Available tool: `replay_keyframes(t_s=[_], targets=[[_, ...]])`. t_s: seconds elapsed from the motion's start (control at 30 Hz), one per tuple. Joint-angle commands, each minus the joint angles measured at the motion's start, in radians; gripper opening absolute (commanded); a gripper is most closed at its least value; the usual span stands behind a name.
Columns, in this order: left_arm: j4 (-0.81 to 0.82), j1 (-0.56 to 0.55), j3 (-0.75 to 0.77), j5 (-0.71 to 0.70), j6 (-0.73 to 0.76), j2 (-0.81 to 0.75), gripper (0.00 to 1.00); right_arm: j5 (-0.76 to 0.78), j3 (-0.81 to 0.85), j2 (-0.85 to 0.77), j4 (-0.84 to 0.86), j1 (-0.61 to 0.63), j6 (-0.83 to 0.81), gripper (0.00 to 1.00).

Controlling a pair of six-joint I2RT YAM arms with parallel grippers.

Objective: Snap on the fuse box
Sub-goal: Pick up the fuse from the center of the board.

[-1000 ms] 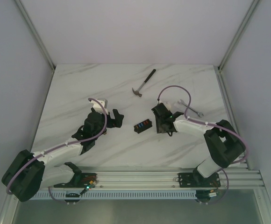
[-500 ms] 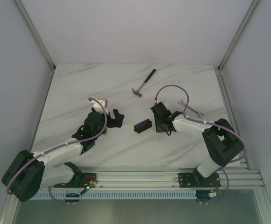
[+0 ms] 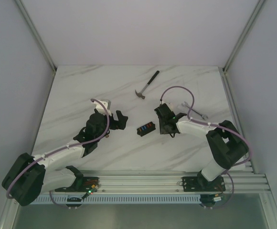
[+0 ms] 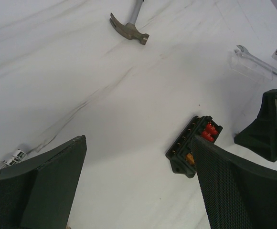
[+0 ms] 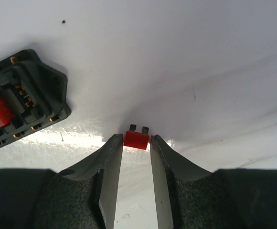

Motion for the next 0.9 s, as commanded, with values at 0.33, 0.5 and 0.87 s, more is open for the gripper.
replay_keyframes(t_s=[0.33, 0.5, 0.87], targets=[[-0.007, 0.005, 0.037, 0.034, 0.002, 0.004, 0.99, 0.028, -0.024, 0.043, -0.08, -0.018, 0.02, 0.29], [0.011, 0.005, 0.042, 0.079, -0.023, 0.013, 0.98, 0.002, -0.038, -0.015, -0.051, -0.017, -0.031, 0.23], [0.022, 0.004, 0.062, 0.147, -0.027, 0.056, 0.96, -0.196, -0.024, -0.002, -0.037, -0.002, -0.242, 0.19]])
